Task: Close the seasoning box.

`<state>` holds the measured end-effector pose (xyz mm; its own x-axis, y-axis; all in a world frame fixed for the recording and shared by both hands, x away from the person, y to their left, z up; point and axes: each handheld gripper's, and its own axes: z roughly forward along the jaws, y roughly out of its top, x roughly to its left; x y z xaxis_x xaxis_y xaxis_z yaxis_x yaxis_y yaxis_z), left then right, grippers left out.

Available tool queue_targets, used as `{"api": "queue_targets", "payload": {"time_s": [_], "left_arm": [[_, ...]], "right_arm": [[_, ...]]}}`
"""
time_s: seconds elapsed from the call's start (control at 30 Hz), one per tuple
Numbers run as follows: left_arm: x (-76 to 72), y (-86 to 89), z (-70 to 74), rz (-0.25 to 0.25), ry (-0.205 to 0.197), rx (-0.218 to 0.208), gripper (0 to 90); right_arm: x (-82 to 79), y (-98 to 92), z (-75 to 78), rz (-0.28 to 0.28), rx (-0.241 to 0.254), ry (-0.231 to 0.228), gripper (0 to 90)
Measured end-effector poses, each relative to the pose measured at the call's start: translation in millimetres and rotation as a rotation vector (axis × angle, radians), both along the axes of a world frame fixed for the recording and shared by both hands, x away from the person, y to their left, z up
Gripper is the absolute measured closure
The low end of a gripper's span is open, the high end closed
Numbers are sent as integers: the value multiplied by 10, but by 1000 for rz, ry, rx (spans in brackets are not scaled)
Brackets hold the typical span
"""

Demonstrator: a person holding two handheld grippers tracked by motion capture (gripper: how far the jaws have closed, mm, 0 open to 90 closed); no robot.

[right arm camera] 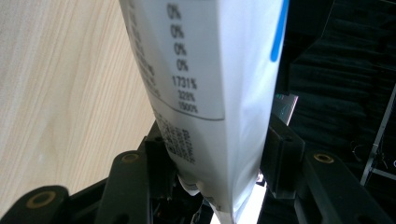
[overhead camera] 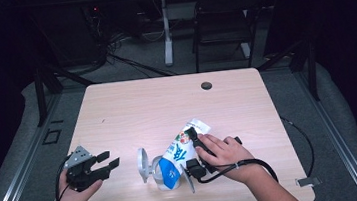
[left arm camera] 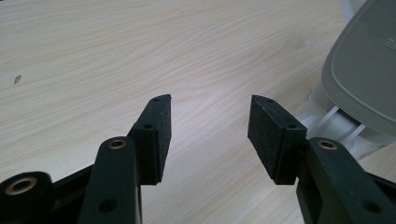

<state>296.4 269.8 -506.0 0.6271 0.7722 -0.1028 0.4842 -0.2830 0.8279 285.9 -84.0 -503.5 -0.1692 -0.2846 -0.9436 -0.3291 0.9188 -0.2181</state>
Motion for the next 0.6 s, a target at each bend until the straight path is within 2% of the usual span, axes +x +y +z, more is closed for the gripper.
{"api": "queue_targets", "payload": {"time_s": [0.1,0.27,0.6], "left_arm": [[-2,2,2,4,1,-1,502],[0,1,-1,0,0,-1,502],[0,4,-2,5,2,-1,501]], "right_arm": [[-10,5,10,-11,-15,-7,534],[7,-4,-8,7,7,4,535],[0,-3,-6,5,-9,-3,542]]}}
